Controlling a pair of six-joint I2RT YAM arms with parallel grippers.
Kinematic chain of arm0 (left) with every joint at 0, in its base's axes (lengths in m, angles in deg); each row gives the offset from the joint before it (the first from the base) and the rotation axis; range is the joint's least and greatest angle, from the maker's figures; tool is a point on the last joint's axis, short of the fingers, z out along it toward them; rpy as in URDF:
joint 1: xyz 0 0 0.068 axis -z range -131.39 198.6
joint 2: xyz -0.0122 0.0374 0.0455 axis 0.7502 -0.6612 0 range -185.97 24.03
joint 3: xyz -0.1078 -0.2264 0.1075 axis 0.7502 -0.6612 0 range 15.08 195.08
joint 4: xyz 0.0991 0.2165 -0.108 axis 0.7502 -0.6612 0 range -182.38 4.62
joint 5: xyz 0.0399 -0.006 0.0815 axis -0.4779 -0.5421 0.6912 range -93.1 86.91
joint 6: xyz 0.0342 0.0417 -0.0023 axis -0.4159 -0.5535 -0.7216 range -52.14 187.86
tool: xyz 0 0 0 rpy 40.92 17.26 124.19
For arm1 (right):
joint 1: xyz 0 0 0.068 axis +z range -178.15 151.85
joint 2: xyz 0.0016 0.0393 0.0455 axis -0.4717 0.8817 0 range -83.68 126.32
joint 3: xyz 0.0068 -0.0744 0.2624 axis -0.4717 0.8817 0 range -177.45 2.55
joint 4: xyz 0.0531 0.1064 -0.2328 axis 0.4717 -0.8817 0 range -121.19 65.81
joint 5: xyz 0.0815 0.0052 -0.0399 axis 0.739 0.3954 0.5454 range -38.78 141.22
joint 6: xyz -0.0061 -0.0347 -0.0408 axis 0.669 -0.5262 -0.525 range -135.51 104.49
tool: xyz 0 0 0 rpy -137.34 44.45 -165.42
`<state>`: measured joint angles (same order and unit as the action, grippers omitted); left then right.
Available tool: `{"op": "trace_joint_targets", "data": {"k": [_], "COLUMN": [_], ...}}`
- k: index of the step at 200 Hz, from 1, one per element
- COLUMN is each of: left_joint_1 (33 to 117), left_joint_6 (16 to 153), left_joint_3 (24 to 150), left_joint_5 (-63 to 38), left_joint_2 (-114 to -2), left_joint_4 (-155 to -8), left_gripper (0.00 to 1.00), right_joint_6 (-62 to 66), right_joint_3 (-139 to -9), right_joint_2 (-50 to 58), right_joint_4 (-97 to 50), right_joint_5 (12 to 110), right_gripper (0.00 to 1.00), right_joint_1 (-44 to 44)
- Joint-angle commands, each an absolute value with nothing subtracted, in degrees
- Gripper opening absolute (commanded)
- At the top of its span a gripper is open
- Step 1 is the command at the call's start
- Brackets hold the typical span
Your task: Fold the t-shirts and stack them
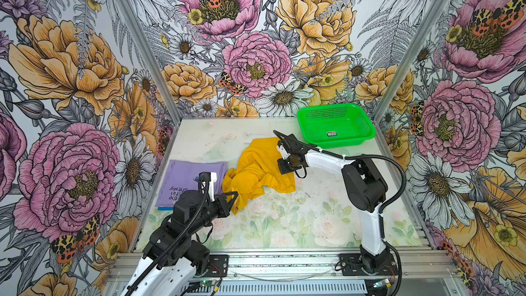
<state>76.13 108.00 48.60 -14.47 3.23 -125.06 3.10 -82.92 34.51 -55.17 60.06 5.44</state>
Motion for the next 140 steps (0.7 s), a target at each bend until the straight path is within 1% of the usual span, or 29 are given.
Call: {"op": "trace_joint_targets", "data": {"k": [1,29,50,67,76,89,105,133,140], "left_joint_1": [74.8,73.7,72.6,71.5,71.0,70.4,70.0,70.1,70.2], "left_joint_6": [107.2,107.1,107.1,106.8,106.5,106.0,105.7,106.2,106.3], "left_joint_3": [49.1,49.1,48.9,48.8,48.8,49.0,49.1,48.6,48.4], "left_joint_5": [-15.0,-15.4,-16.1,-17.2,-17.9,-18.9,-19.8,-19.2,-18.9], "left_joint_2": [3.0,3.1,3.0,2.6,2.0,0.9,0.0,1.5,2.2], "left_joint_4": [-124.3,-124.0,-123.6,-122.9,-122.4,-122.0,-121.8,-121.7,-121.8], "left_gripper": [0.0,0.0,0.0,0.0,0.0,0.0,0.0,0.0,0.0], "right_joint_6": [2.3,2.2,2.4,2.8,2.8,2.5,2.4,1.5,1.3], "right_joint_3": [-82.8,-79.3,-72.2,-65.6,-63.8,-63.6,-65.4,-70.7,-72.1], "right_joint_2": [29.4,24.0,16.7,11.3,10.5,11.4,15.0,23.2,25.4], "right_joint_4": [-54.0,-53.7,-51.7,-49.5,-49.3,-49.3,-49.2,-49.0,-49.1], "right_joint_5": [59.7,59.2,58.3,58.7,58.9,59.3,60.4,61.7,61.4], "right_gripper": [0.08,0.06,0.06,0.08,0.11,0.18,0.26,0.36,0.37], "right_joint_1": [5.3,5.5,6.0,6.0,6.0,6.0,5.9,6.0,6.0]}}
